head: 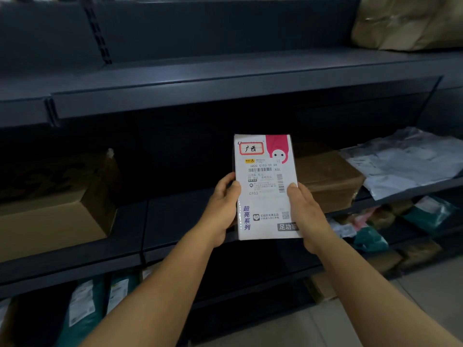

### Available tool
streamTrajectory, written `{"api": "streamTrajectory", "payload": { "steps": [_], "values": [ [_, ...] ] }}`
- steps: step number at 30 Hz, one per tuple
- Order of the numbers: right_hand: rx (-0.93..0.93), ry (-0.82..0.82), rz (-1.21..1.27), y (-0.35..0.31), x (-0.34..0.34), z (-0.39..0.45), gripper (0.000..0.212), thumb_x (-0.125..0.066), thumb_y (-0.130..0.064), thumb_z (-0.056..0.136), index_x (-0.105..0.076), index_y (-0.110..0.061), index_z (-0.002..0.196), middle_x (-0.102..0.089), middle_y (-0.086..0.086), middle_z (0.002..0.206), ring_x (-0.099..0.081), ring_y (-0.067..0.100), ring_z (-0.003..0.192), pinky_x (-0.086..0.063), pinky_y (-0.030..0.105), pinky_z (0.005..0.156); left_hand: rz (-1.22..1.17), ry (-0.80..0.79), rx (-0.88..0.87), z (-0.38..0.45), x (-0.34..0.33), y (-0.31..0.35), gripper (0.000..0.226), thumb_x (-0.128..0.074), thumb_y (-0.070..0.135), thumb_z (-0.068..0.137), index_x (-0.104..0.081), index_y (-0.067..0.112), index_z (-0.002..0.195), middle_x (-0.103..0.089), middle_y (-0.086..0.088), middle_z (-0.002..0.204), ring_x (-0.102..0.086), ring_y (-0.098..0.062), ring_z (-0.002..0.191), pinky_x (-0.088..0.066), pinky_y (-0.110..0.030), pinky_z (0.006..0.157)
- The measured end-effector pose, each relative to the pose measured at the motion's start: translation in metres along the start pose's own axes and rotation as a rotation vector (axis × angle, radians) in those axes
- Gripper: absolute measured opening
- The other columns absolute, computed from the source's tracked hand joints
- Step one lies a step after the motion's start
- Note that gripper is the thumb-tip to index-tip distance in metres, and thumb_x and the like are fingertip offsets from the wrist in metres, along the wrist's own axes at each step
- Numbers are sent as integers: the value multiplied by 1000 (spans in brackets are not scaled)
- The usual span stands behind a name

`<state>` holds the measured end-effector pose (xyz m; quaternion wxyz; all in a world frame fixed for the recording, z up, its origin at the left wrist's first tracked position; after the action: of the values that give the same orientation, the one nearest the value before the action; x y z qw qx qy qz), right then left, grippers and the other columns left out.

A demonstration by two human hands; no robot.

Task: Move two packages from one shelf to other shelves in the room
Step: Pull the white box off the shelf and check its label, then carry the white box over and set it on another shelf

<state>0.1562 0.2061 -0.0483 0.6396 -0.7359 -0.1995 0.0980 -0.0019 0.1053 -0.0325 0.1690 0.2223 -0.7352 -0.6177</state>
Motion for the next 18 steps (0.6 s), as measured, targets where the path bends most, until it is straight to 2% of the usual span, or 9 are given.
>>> {"api": "streamTrajectory", "payload": {
  "steps": [4,9,10,12,13,14,18],
  "values": [
    [11,90,3,-5,42,-7,34,-35,-47,101,-52,-33,126,-70,-4,101,-69,15,84,-49,25,56,18,-40,-63,1,-40,13,37,-47,41,98,-47,39,134,-67,0,124,-67,-19,108,-55,-40,91],
    [26,171,26,-12,99,-17,27,-34,-42,102,-54,-30,116,-69,-3,93,-67,12,75,-47,16,42,70,-85,-92,2,-95,26,41,-51,60,77,-53,53,117,-57,-5,133,-65,-23,111,-55,-48,93],
    [28,185,35,-13,109,-18,26,-35,-41,102,-55,-30,112,-70,-1,95,-68,14,77,-50,18,46,75,-98,-96,3,-107,27,40,-50,62,75,-53,55,114,-56,-4,132,-65,-22,111,-54,-48,93],
    [29,223,45,-13,133,-21,24,-35,-39,100,-57,-32,104,-72,2,99,-70,19,83,-58,31,64,80,-127,-102,2,-132,30,38,-49,60,76,-53,54,114,-57,-4,131,-65,-21,110,-54,-47,93],
    [25,242,51,-12,146,-21,24,-34,-38,98,-58,-33,101,-73,3,101,-71,21,87,-59,39,73,79,-137,-104,1,-145,32,36,-49,58,78,-52,54,114,-57,-4,131,-65,-21,110,-55,-46,93],
    [23,264,57,-13,159,-23,25,-34,-37,98,-58,-32,100,-73,4,101,-70,23,88,-58,41,76,77,-149,-107,1,-159,33,35,-48,57,80,-52,53,115,-57,-4,131,-65,-21,109,-55,-46,92],
    [28,318,66,-15,214,-26,26,-33,-36,97,-58,-28,98,-71,5,99,-69,23,87,-51,32,63,61,-193,-121,-3,-216,41,20,-50,52,83,-54,58,102,-56,-5,134,-66,-22,110,-55,-45,92]
  ]
}}
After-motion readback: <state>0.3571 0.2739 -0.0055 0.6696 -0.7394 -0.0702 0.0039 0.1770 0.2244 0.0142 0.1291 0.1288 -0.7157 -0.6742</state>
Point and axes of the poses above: each hand's wrist, its own z-axis towards the middle knuckle, its own x-axis out of the back of the hand, y = z × x, the point moved 9 cm from there along z, towards the middle knuckle
